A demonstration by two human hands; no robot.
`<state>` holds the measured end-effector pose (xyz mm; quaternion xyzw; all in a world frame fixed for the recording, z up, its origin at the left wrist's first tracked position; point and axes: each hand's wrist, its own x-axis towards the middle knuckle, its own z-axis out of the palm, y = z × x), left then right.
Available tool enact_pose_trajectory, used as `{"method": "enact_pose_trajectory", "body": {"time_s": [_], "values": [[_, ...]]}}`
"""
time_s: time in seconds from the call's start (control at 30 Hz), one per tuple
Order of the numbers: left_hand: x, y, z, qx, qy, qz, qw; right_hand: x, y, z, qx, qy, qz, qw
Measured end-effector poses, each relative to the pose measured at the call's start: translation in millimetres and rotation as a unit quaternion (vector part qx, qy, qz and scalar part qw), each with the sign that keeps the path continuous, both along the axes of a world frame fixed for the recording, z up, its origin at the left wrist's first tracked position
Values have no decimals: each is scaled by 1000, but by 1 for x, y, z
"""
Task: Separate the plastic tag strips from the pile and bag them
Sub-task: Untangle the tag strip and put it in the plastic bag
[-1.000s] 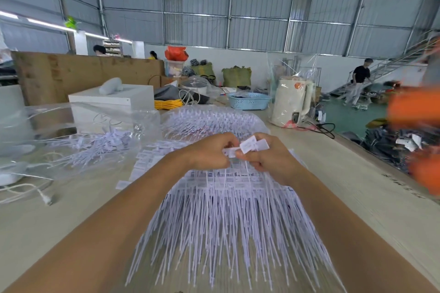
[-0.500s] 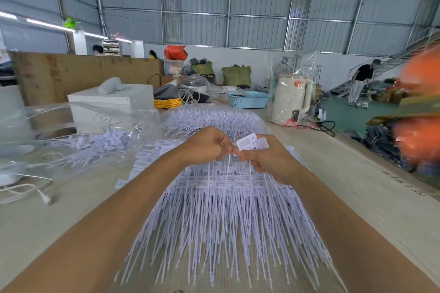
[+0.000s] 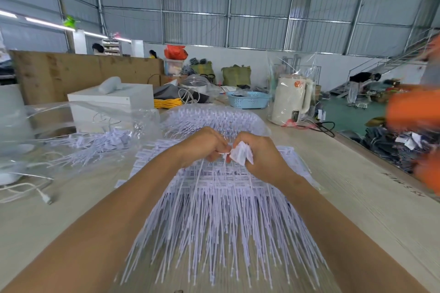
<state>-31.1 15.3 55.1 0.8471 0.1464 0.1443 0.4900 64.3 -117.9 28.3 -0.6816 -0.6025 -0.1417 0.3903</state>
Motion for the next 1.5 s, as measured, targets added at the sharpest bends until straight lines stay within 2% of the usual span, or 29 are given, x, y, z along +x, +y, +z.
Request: {"method": "enact_pose_trajectory", "body": {"time_s": [0.1, 0.3, 0.33, 0.4, 0.47, 0.6, 0.63, 0.77, 0.87, 1.0, 1.2, 1.27, 1.33, 1.43, 1.47, 1.5], "values": [[-2, 3, -1, -17, 12, -7, 1000, -1, 1, -4, 2, -65, -2, 998], [-1, 2, 3, 2, 22, -9, 1000, 5, 10, -8, -7, -59, -8, 998], [-2, 2, 4, 7, 24, -20, 999, 8, 10, -8, -3, -37, -28, 999], [-9, 3, 6, 13, 25, -42, 999, 24, 1, -4, 42, 62, -102, 992], [-14, 8, 7, 19, 10, -22, 1000, 39, -11, 3, 79, 143, -155, 974], [-6, 11, -2, 57, -19, 34, 998, 33, -9, 25, 66, 286, -64, 954], [-2, 9, -4, 79, -14, 32, 996, 28, -7, 31, 40, 289, -48, 955], [5, 9, -17, 157, 25, 12, 987, 8, -15, 38, -56, 200, -1, 978], [9, 8, -31, 162, 47, 8, 986, -11, -23, 31, -140, 260, 100, 950], [10, 9, -40, 190, 57, -1, 980, -13, -20, 47, -55, 396, 146, 905], [10, 6, -36, 235, 42, -19, 971, -7, -8, 46, -44, 464, 79, 881], [9, -4, -31, 172, -30, -5, 985, -6, -6, 45, -15, 480, 53, 876], [6, -24, -17, 14, -91, -2, 996, -6, -2, 49, 43, 484, 22, 873], [8, -53, 5, -206, -85, -63, 973, -3, 7, 62, 140, 441, -60, 884], [8, -60, 9, -230, -86, -78, 966, -1, 9, 67, 166, 401, -105, 895], [8, -65, 11, -208, -89, -96, 969, 0, 10, 72, 187, 370, -137, 900]]}}
